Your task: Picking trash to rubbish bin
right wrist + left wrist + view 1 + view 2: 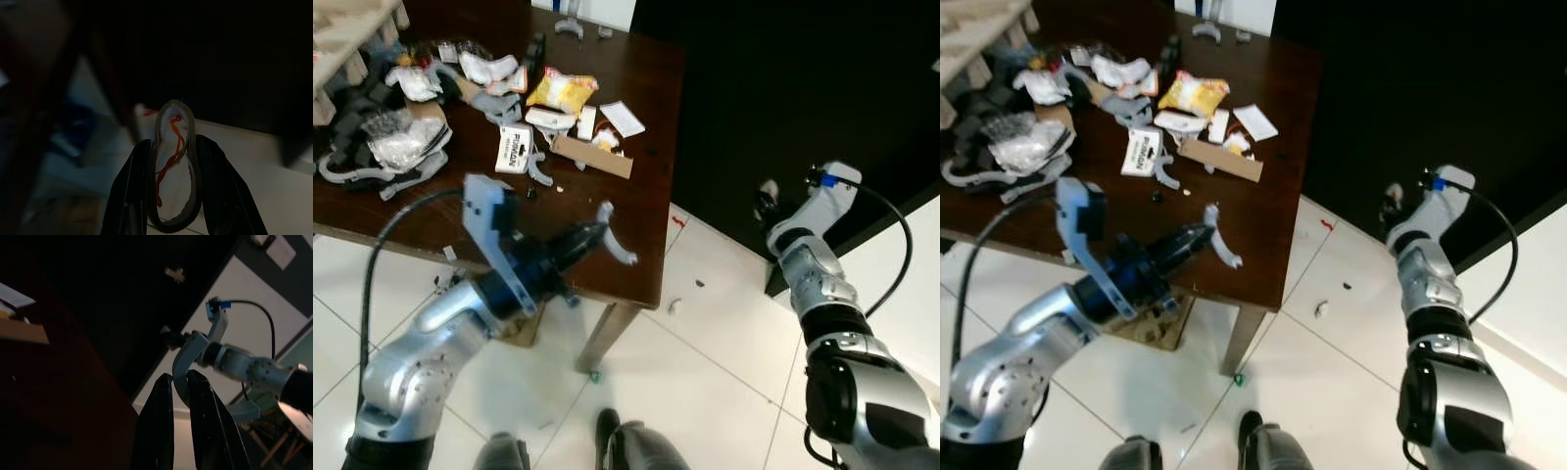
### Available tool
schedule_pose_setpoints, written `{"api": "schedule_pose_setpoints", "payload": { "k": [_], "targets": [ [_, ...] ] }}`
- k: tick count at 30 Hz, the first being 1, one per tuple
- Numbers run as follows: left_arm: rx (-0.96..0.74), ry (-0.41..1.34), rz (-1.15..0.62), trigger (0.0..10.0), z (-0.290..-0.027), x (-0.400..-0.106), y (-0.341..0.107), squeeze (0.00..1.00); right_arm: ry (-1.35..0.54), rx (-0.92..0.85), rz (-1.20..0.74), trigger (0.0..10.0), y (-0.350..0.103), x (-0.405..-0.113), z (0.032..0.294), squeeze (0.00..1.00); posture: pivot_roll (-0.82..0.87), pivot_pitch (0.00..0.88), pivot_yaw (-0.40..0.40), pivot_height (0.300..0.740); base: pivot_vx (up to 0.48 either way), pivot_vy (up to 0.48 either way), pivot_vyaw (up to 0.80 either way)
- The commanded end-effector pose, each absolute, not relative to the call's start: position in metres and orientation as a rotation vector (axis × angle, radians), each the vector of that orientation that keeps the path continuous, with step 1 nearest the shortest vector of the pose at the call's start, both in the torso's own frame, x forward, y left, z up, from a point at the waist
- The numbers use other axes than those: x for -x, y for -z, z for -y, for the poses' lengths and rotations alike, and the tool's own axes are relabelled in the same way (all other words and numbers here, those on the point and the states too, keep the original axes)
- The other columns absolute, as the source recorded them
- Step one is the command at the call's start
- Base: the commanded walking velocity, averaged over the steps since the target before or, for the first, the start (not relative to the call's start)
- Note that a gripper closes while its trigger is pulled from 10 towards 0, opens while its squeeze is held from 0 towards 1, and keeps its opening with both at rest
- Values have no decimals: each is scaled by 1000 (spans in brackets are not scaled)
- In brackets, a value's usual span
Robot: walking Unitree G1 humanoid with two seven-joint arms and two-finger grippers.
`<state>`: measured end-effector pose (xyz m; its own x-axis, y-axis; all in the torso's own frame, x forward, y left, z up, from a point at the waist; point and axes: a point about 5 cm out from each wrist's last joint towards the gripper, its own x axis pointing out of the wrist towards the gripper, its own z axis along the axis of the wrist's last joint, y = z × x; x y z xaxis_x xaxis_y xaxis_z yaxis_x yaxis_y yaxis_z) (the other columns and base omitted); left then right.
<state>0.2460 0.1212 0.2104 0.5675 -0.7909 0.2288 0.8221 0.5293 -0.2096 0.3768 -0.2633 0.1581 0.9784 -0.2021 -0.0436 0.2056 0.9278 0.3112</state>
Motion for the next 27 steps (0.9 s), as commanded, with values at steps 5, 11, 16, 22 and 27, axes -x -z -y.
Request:
{"api": "schedule_pose_setpoints", "payload": {
  "k": [5,11,16,22,27],
  "targets": [
    [302,935,11,10000,-120,-242,-188,0,358,-269,-161,10000,-117,-355,286,0,201,138,-100,740,-435,0,0],
    [291,942,-74,10000,-115,-237,-163,0,387,-143,-481,10000,-39,-306,286,0,206,132,-103,740,-463,0,0],
    [311,935,-95,10000,-110,-235,-156,0,359,-156,-730,10000,22,-253,267,0,199,138,-100,740,-469,0,0],
    [323,892,-174,10000,-115,-238,-132,0,342,-107,-1004,10000,73,-182,251,0,184,132,-88,740,-469,0,0],
    [295,750,-318,10000,-136,-245,-87,0,307,-61,-1126,10000,90,-146,245,0,177,129,-78,740,-120,0,0]
  ]
}}
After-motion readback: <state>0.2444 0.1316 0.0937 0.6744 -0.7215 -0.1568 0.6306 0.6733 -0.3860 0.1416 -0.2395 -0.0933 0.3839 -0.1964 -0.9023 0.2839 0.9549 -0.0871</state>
